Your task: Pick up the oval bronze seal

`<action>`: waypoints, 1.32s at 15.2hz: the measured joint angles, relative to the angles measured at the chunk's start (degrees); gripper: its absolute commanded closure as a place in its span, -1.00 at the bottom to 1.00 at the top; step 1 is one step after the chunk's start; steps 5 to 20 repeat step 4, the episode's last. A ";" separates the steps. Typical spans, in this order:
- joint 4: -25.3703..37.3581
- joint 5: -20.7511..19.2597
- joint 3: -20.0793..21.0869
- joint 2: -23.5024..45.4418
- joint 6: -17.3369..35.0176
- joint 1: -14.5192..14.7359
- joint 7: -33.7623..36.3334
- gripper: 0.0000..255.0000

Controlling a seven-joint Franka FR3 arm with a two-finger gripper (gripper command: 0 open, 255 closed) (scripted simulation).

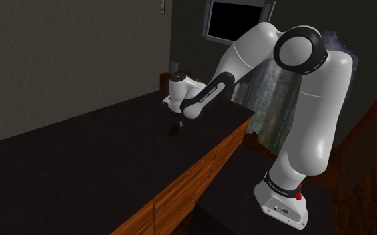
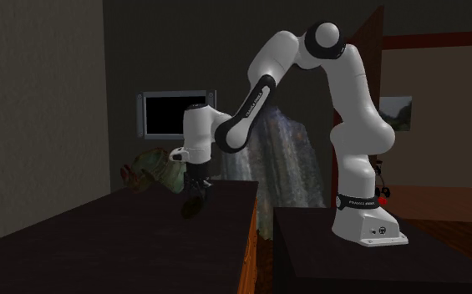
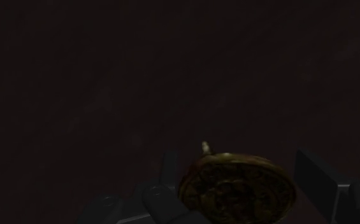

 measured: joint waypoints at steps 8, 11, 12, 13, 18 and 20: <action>-0.07 0.98 0.34 -2.36 -2.21 -0.09 -1.08 1.00; -0.07 0.98 0.34 -2.36 -2.21 -0.09 -1.08 1.00; -0.07 0.98 0.34 -2.36 -2.21 -0.09 -1.08 1.00; -0.07 0.98 0.34 -2.36 -2.21 -0.09 -1.08 1.00; -0.07 0.98 0.34 -2.36 -2.21 -0.09 -1.08 1.00; -0.07 0.98 0.34 -2.36 -2.21 -0.09 -1.08 1.00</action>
